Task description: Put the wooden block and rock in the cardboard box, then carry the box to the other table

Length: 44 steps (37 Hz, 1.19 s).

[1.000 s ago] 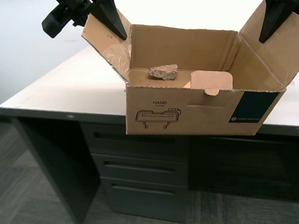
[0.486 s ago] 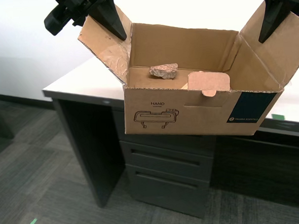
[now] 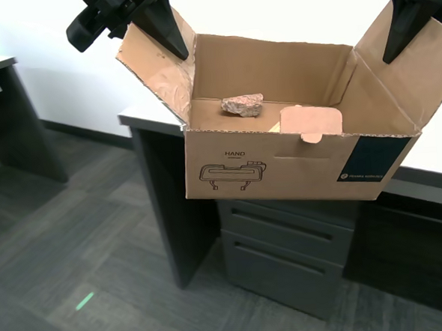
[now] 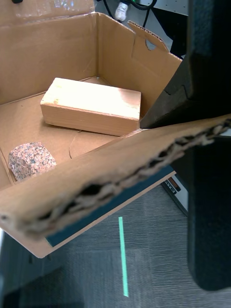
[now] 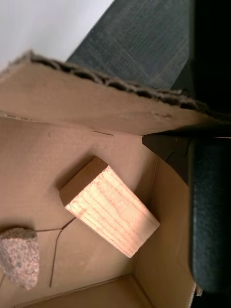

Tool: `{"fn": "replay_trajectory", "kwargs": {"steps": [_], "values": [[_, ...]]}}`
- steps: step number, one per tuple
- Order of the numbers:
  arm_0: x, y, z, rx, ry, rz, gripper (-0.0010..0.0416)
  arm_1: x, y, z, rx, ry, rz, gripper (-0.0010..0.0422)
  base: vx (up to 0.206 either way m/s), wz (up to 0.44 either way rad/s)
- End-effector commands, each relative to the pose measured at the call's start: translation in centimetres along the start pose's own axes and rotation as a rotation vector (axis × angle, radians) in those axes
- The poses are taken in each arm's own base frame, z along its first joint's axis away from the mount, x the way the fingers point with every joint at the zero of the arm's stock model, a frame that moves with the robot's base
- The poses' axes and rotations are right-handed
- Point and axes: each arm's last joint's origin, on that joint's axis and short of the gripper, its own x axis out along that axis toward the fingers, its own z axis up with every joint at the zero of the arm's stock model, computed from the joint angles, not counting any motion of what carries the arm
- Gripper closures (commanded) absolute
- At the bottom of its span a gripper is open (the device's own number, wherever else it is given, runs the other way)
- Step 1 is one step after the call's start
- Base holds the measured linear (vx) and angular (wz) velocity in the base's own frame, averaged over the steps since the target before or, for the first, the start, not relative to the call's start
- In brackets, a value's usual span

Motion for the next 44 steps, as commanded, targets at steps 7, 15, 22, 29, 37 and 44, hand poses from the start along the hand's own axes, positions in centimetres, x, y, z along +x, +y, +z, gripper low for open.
{"fn": "replay_trajectory", "kwargs": {"steps": [7, 15, 22, 29, 37, 44], "values": [[-0.5, 0.3, -0.5, -0.027, 0.011, 0.072, 0.0407, 0.0, -0.1, 0.0, -0.003, 0.005, -0.013, 0.0413, -0.048, 0.272], [-1.2, 0.6, -0.8, -0.038, -0.022, 0.077, 0.0407, 0.0, -0.1, 0.0, 0.048, -0.002, -0.009, 0.0413, -0.045, 0.271], [-1.4, 0.6, -1.0, -0.022, -0.019, 0.077, 0.0406, -0.1, 0.0, -0.4, 0.124, 0.042, 0.001, 0.0413, -0.039, 0.253], [-2.1, 0.8, -1.4, -0.023, -0.046, 0.081, 0.0406, -0.1, 0.1, -0.5, 0.13, 0.048, 0.031, 0.0413, -0.029, 0.248], [-3.0, 1.0, -1.9, -0.041, -0.082, 0.086, 0.0407, -0.1, 0.2, -0.7, 0.11, 0.061, 0.034, 0.0413, -0.01, 0.257], [-3.7, 1.2, -2.6, -0.07, -0.105, 0.089, 0.0406, -0.1, 0.1, -0.7, 0.054, 0.06, 0.034, 0.0413, -0.003, 0.267]]}}
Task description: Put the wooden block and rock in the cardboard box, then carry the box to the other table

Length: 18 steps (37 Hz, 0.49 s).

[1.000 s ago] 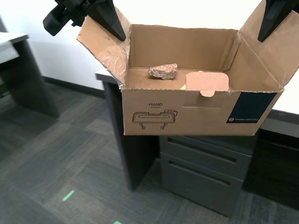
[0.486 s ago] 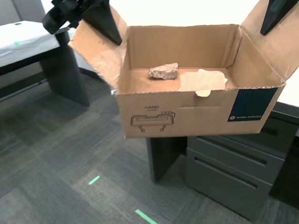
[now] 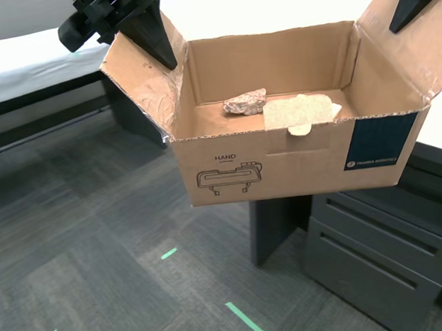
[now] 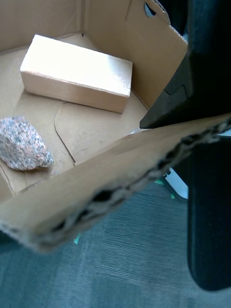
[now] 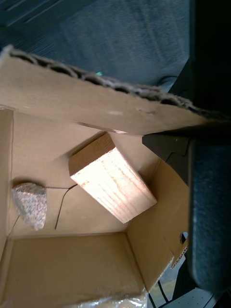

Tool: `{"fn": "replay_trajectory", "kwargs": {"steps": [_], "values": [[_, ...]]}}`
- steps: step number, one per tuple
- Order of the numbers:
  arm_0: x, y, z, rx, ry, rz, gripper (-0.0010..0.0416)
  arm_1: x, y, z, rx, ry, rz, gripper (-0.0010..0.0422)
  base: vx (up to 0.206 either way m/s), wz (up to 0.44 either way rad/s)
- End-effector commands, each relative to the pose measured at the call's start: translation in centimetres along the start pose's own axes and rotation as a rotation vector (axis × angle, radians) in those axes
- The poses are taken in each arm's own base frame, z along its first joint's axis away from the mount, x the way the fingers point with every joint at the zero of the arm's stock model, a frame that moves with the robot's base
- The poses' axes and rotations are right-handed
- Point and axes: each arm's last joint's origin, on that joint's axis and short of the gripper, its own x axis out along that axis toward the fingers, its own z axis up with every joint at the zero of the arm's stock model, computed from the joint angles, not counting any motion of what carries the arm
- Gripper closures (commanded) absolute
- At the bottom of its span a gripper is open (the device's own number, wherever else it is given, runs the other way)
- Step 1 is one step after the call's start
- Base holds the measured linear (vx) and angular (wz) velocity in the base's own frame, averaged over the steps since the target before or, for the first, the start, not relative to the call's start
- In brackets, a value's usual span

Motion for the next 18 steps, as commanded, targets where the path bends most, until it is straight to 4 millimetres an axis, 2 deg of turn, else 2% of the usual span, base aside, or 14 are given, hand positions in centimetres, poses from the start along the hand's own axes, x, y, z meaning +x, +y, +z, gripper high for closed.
{"fn": "replay_trajectory", "kwargs": {"steps": [1, 18], "values": [[-0.25, 0.09, -0.2, -0.027, 0.0, 0.007, 0.0407, -0.03, -0.13, -0.07, -0.014, 0.008, -0.016, 0.0413, -0.002, 0.279], [-0.26, 0.07, -0.36, -0.063, 0.014, 0.004, 0.0406, -0.03, -0.11, -0.17, -0.012, 0.017, -0.014, 0.0413, 0.004, 0.291]]}}
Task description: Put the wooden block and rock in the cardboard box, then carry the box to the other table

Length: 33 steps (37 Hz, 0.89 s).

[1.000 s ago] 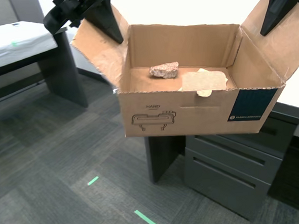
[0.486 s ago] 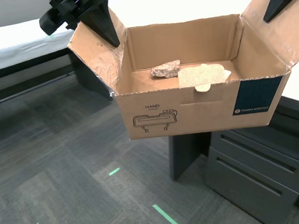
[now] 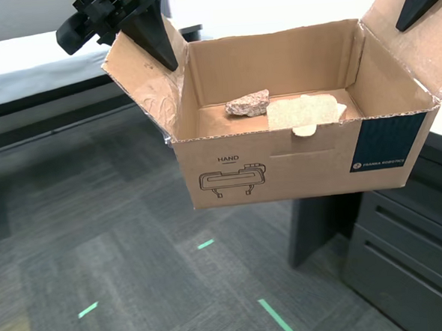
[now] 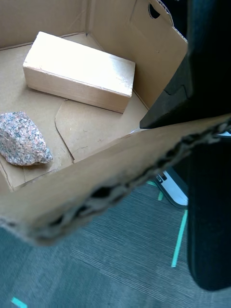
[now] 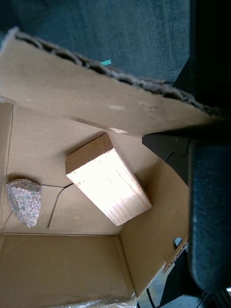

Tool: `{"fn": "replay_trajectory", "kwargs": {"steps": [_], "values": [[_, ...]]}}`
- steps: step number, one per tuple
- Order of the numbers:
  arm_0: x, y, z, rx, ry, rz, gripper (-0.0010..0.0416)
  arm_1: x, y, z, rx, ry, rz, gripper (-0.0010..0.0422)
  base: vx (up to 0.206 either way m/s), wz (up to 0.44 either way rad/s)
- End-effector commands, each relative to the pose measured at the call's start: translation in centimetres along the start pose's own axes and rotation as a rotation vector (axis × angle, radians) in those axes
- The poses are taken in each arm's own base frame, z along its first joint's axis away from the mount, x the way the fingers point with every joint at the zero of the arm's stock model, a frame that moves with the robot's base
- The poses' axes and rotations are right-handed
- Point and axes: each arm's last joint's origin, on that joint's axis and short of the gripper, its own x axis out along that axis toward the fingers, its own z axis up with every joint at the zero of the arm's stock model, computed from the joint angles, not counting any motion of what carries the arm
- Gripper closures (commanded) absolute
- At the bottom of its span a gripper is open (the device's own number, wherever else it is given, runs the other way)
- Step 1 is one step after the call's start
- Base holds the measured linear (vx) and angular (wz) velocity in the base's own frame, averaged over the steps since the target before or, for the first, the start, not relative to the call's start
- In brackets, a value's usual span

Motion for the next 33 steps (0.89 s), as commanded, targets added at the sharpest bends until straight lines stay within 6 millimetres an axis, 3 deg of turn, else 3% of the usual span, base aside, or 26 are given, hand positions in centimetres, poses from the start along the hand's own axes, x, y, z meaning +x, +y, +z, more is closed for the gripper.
{"fn": "replay_trajectory", "kwargs": {"steps": [1, 9, 22, 33], "values": [[-0.05, 0.06, 0.08, -0.009, -0.01, 0.006, 0.0407, -0.02, -0.09, -0.06, 0.04, 0.007, -0.011, 0.0413, 0.007, 0.309], [-0.12, 0.17, 0.95, 0.1, -0.093, 0.02, 0.0407, -0.02, -0.11, 0.07, 0.16, -0.007, -0.013, 0.0413, 0.007, 0.308], [-0.1, 0.16, 1.05, 0.092, -0.104, 0.017, 0.0406, -0.03, -0.12, 0.19, 0.165, -0.019, -0.014, 0.0413, 0.008, 0.258], [-0.1, 0.14, 1.01, 0.061, -0.099, 0.012, 0.0406, -0.05, -0.24, 0.65, 0.036, -0.064, -0.025, 0.0413, 0.004, 0.164]]}}
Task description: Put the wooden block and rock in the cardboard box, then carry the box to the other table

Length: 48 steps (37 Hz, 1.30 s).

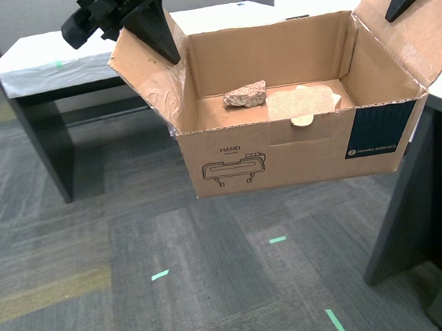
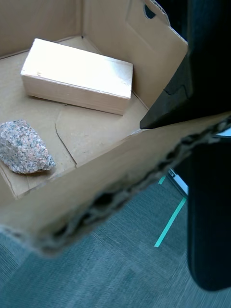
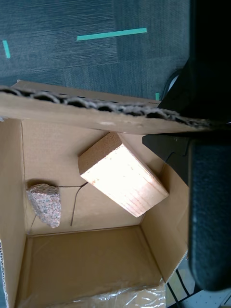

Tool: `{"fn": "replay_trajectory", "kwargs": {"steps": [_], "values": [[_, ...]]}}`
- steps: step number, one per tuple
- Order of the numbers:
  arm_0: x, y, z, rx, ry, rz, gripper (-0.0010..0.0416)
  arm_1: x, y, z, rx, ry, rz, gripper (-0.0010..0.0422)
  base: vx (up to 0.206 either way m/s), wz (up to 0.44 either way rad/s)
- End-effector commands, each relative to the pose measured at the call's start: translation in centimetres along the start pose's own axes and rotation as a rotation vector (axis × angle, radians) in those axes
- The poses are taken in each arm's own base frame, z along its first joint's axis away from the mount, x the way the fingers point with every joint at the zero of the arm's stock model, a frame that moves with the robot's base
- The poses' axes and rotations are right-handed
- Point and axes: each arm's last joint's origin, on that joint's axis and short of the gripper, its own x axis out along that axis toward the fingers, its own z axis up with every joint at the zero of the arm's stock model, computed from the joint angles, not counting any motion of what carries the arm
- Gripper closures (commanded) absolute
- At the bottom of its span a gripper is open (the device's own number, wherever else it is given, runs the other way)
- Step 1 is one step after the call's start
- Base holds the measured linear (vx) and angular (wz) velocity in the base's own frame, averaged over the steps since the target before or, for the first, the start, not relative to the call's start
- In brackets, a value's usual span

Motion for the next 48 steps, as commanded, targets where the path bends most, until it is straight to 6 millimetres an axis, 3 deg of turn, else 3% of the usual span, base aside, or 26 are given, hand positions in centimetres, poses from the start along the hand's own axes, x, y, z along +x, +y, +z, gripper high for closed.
{"fn": "replay_trajectory", "kwargs": {"steps": [1, 23, 48], "values": [[-0.02, 0.06, 0.11, -0.039, -0.009, 0.008, 0.0406, -0.02, -0.19, 0.21, -0.018, -0.018, -0.024, 0.0413, 0.002, 0.087], [-0.02, 0.04, 0.01, -0.079, 0.001, 0.006, 0.0406, -0.06, -0.31, 0.88, -0.124, -0.085, -0.036, 0.0413, 0.015, -0.018], [-0.03, 0.12, 0.37, -0.024, -0.033, 0.013, 0.0406, -0.07, -0.35, 1.02, -0.082, -0.099, -0.039, 0.0413, 0.053, 0.005]]}}
